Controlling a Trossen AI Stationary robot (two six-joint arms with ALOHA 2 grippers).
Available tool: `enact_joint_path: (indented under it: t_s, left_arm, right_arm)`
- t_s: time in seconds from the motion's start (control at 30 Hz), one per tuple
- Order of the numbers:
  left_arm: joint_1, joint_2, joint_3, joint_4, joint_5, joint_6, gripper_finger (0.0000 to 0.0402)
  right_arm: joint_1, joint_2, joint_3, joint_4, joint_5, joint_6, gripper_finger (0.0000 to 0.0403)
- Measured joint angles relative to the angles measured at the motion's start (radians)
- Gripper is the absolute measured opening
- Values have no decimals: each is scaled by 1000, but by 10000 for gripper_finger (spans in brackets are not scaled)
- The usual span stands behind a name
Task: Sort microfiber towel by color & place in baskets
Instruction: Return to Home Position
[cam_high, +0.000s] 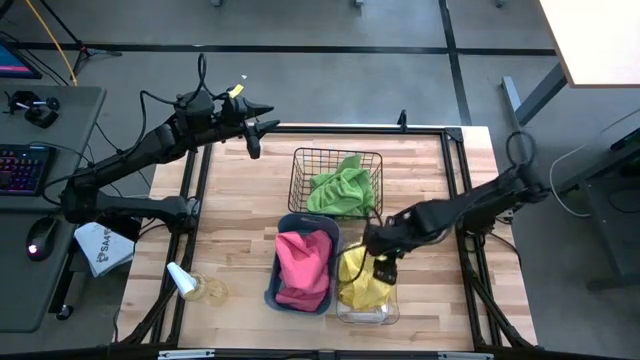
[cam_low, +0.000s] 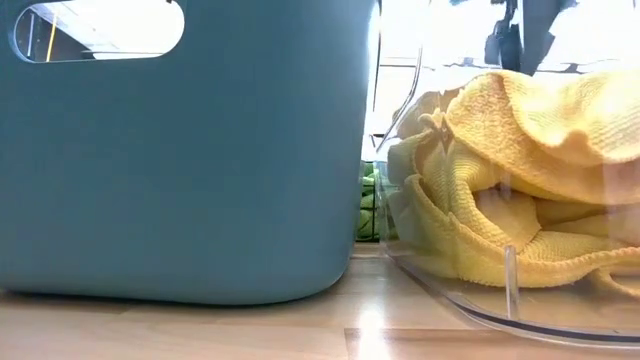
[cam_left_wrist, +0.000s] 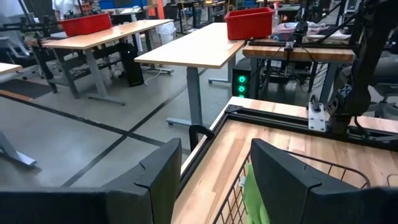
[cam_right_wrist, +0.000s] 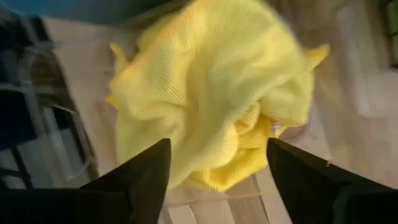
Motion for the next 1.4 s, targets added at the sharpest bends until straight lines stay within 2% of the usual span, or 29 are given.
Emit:
enact_joint_path:
  t_s: [0.1, 0.2, 0.3, 0.4, 0.5, 0.57, 0.63, 0.73, 0.8, 0.9, 1.07, 1.3, 1.4]
  left_arm:
    - [0, 0, 0, 0, -2, 0, 181]
    - [0, 0, 0, -6, 0, 0, 181]
    - [0, -1, -8, -32, 150, -8, 171]
    - [-19, -8, -99, 47, 301, -125, 126]
    - [-73, -30, -256, 194, 318, -246, 46]
    - [-112, -62, -371, 324, 319, -328, 13]
    - [-149, -102, -476, 444, 310, -412, 13]
    - [-212, -184, -612, 523, 223, -507, 3]
    - [-255, -252, -680, 529, 142, -548, 2]
    - [-311, -361, -767, 533, 33, -572, 1]
    - [-357, -528, -894, 540, -78, -600, 0]
    - [-360, -689, -1025, 588, -80, -640, 0]
    - [-360, -738, -1064, 553, -79, -650, 0]
  right_arm:
    - [-27, -77, 0, -15, 5, -10, 278]
    - [-68, -140, 0, -41, 77, 2, 285]
    - [-124, -185, 0, -60, 210, -31, 286]
    - [-199, -203, 0, -66, 315, -90, 277]
    - [-284, -203, 0, -46, 350, -173, 247]
    - [-336, -202, 0, -9, 327, -244, 210]
    - [-384, -201, 0, 51, 275, -318, 154]
    - [-456, -201, 0, 145, 176, -395, 48]
    - [-503, -201, 0, 205, 103, -419, 15]
    - [-556, -201, 0, 288, 18, -422, 25]
    - [-597, -201, 0, 384, -99, -439, 4]
    - [-591, -202, 0, 418, -175, -342, 2]
    - [-568, -202, 0, 418, -182, -265, 3]
